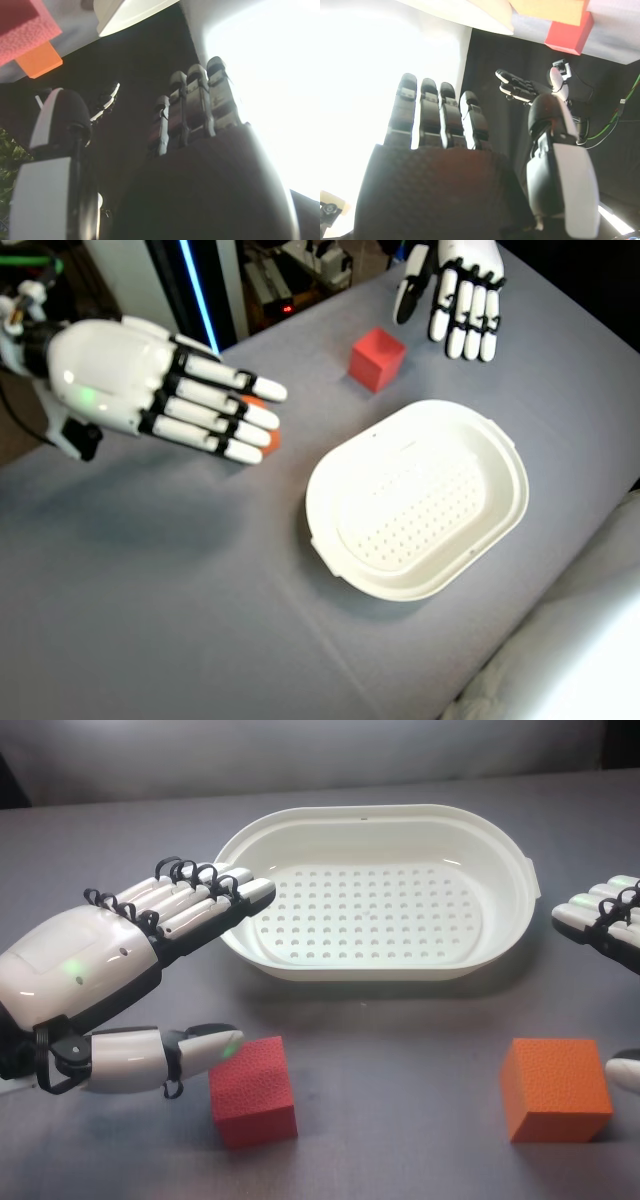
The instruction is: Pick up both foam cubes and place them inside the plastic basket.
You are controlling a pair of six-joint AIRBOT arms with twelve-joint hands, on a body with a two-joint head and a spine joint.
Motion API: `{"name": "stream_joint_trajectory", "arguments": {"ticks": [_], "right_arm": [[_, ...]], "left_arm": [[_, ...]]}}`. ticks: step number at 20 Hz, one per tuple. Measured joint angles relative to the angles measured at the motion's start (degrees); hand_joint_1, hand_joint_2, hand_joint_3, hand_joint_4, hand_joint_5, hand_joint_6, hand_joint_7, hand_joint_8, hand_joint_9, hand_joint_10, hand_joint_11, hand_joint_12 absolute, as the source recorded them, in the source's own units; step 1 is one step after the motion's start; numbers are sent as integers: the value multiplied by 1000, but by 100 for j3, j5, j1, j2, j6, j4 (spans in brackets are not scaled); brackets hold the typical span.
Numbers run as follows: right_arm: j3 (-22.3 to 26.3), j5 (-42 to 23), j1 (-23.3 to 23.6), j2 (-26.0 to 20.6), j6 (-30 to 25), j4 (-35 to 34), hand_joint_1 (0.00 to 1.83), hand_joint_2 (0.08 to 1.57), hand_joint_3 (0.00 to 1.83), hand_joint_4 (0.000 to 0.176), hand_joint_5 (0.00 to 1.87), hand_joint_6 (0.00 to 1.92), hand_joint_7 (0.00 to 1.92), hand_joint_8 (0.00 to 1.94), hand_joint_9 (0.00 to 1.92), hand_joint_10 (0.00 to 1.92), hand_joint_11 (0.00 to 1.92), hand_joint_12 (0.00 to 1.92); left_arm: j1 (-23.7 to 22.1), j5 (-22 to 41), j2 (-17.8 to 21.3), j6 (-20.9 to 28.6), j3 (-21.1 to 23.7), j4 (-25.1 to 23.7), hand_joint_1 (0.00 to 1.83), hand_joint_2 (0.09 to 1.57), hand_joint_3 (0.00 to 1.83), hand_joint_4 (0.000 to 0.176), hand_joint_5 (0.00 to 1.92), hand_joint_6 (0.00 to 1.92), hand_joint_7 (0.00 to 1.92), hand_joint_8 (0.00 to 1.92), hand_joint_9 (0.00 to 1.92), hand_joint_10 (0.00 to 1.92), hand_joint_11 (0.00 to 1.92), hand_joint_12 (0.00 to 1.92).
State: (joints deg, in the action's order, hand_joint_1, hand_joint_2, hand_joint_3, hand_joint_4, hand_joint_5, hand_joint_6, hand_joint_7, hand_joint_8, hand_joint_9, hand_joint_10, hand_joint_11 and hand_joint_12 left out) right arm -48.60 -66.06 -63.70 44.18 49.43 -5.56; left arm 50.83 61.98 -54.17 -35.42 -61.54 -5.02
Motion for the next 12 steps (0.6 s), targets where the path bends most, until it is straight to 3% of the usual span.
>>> {"name": "stream_joint_trajectory", "arguments": {"ticks": [4,5,6,7,8,9,10,11,12], "right_arm": [[7,-4,0,0,0,4,446,1258,6,0,0,0,0,0,0,0,0,0],[24,-2,0,0,2,9,432,1233,0,0,0,0,0,0,0,0,0,0],[46,-2,0,0,-2,9,432,1233,0,0,0,0,0,0,0,0,0,0],[61,2,0,7,-66,83,434,1207,0,0,0,0,0,0,0,0,0,0],[61,-2,0,22,-107,122,434,1207,0,0,0,0,0,0,0,0,0,0],[61,31,0,55,-140,179,456,1171,0,0,0,0,0,0,0,0,0,0],[61,105,0,96,-179,199,480,1146,0,0,0,0,0,0,6,2,0,0],[46,175,0,146,-225,203,480,1146,0,0,0,0,0,0,6,2,0,0],[0,295,0,214,-254,249,514,1125,0,0,0,0,0,0,17,7,0,0]], "left_arm": [[0,-13,0,37,0,-20,387,1203,14,55,0,0,0,0,0,0,0,0],[7,-22,0,70,13,-57,415,1175,0,66,0,0,0,0,0,0,0,0],[13,-31,0,87,31,-74,415,1175,0,66,0,0,0,0,0,0,0,0],[17,-85,0,133,68,-212,455,1134,0,53,0,0,0,0,0,0,13,7],[17,-111,0,177,81,-321,455,1134,0,53,0,0,0,0,0,0,13,7],[17,-164,-15,236,92,-450,439,1106,0,20,0,0,0,0,0,0,26,16],[17,-232,-68,264,90,-457,440,1094,0,0,0,0,0,0,0,0,45,28],[17,-323,-107,291,90,-450,440,1094,0,0,0,0,0,0,0,0,45,28],[33,-422,-151,376,68,-505,463,1053,55,0,0,0,0,0,16,4,8,314]]}}
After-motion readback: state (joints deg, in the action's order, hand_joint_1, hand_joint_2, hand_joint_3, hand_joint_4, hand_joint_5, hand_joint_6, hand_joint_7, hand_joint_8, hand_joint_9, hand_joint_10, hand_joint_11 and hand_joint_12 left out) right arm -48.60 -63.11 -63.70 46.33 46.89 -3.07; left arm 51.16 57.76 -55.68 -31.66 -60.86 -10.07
